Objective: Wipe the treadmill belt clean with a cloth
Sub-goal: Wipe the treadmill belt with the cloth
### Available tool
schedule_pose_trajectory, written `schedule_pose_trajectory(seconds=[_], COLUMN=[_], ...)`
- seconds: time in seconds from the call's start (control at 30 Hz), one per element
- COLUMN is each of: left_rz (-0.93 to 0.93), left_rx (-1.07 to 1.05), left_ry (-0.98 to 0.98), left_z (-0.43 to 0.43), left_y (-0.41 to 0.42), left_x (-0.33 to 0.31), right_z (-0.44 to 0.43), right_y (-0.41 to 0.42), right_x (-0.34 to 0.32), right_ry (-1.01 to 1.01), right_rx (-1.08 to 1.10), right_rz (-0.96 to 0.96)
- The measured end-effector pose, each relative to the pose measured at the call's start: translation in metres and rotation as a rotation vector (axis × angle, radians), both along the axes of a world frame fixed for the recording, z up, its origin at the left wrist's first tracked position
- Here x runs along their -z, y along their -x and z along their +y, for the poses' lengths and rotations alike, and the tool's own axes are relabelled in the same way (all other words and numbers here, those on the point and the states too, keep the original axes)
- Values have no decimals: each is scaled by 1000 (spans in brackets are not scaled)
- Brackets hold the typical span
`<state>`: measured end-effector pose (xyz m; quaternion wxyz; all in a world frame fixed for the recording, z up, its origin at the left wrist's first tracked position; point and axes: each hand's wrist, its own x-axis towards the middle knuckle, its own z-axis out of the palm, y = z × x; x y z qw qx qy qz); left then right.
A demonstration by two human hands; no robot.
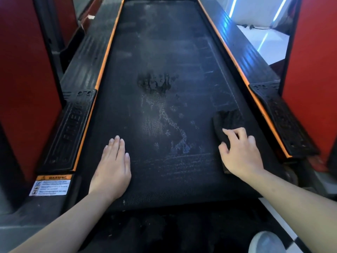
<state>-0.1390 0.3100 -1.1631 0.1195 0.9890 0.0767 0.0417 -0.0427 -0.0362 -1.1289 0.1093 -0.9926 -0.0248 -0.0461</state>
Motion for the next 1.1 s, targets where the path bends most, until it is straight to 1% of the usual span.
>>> schedule_pose_trajectory(seconds=[0.13,0.27,0.37,0.47,0.57,0.7,0.8,0.87,0.97,1.03,1.1], left_rz=[-22,-69,-84,-63,-48,-92,-128,-148,-180,-193,-168], left_rx=[18,36,55,5,43,-45,-61,-75,-106,-107,-98], left_ry=[-49,-16,-89,-46,-98,-31,-87,-112,-140,-180,-203], left_z=[1,0,-6,-10,-13,-17,-14,-9,1,19,44], left_y=[13,28,45,59,70,74,62,47,23,12,10], left_x=[9,8,7,5,7,-4,-17,-23,-31,-37,-40], right_z=[-4,-8,-11,-15,-20,-31,-37,-42,-57,-72,-84], right_y=[14,29,41,51,58,59,46,31,15,9,8], right_x=[0,0,1,-1,-6,-14,-17,-18,-14,-10,-5], right_ry=[6,12,13,9,-42,-141,-201,-184,-99,-62,-23], right_rx=[3,8,13,5,-16,-64,-57,-42,-4,20,22], right_rz=[2,12,10,3,15,-34,-76,-97,-105,-137,-136])
